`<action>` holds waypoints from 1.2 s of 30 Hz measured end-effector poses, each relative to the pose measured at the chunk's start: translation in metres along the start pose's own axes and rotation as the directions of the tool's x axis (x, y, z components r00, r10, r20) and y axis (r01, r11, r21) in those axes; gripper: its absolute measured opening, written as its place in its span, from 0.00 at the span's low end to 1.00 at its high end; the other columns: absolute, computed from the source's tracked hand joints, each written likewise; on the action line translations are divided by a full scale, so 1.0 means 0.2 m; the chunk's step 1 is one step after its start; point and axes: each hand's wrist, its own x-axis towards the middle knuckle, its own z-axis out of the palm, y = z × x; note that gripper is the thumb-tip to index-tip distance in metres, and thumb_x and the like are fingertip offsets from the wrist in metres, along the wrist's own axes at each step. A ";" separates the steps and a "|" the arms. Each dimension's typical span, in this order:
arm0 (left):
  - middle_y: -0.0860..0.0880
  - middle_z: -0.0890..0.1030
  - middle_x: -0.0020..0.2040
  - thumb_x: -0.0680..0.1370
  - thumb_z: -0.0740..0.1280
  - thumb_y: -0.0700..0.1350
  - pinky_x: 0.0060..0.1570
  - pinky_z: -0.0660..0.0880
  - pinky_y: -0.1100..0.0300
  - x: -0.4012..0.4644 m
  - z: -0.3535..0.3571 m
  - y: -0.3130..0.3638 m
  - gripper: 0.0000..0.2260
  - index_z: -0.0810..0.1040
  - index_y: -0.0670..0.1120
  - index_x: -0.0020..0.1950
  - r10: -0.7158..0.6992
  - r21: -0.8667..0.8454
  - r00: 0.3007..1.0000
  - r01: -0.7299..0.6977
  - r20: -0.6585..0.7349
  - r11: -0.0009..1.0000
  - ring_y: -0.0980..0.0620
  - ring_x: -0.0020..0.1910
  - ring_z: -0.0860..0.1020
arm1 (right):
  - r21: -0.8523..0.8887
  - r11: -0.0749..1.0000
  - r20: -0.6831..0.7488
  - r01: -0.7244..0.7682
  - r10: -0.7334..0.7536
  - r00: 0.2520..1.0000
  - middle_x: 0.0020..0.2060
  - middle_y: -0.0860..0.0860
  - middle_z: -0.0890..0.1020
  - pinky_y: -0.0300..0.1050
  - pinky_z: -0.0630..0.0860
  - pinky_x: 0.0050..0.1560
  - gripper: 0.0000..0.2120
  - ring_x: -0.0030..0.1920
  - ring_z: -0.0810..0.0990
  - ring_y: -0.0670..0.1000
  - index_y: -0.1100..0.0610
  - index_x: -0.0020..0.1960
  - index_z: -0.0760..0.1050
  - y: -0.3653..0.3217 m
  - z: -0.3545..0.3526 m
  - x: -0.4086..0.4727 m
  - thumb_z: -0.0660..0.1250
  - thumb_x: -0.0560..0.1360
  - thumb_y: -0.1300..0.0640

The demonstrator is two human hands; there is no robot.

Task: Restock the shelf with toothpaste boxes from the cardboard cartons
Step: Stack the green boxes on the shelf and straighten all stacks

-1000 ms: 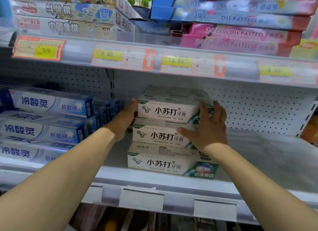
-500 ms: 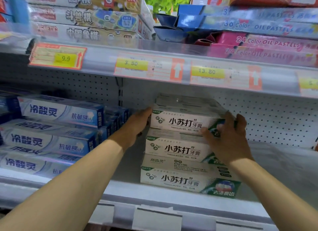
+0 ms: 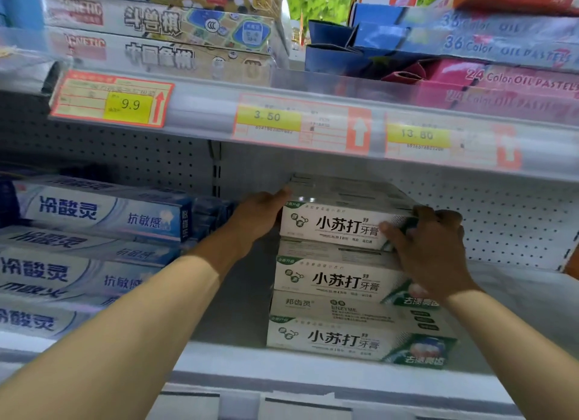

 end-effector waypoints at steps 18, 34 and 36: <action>0.46 0.75 0.65 0.77 0.53 0.66 0.64 0.69 0.49 0.01 -0.04 -0.05 0.30 0.72 0.47 0.68 -0.191 -0.209 0.981 0.194 0.032 0.959 0.46 0.61 0.74 | -0.093 0.967 0.081 0.235 -0.228 0.970 0.75 0.53 0.46 0.56 0.41 0.74 0.41 0.75 0.42 0.56 0.48 0.75 0.54 -0.19 0.01 -0.12 0.53 0.68 0.28; 0.46 0.75 0.65 0.72 0.62 0.68 0.64 0.70 0.49 0.06 -0.03 -0.09 0.32 0.73 0.48 0.67 -0.154 -0.269 0.954 0.224 0.257 0.937 0.47 0.62 0.74 | -0.132 0.932 0.153 0.338 -0.317 0.936 0.72 0.44 0.45 0.59 0.38 0.73 0.54 0.74 0.39 0.49 0.43 0.75 0.43 -0.34 0.15 -0.19 0.46 0.55 0.19; 0.47 0.76 0.64 0.73 0.61 0.67 0.59 0.72 0.54 0.07 -0.02 -0.10 0.30 0.73 0.47 0.67 -0.156 -0.258 0.953 0.224 0.261 0.940 0.49 0.58 0.74 | -0.156 0.925 0.131 0.347 -0.329 0.935 0.72 0.44 0.45 0.59 0.40 0.73 0.54 0.74 0.40 0.49 0.43 0.75 0.43 -0.34 0.16 -0.19 0.44 0.55 0.20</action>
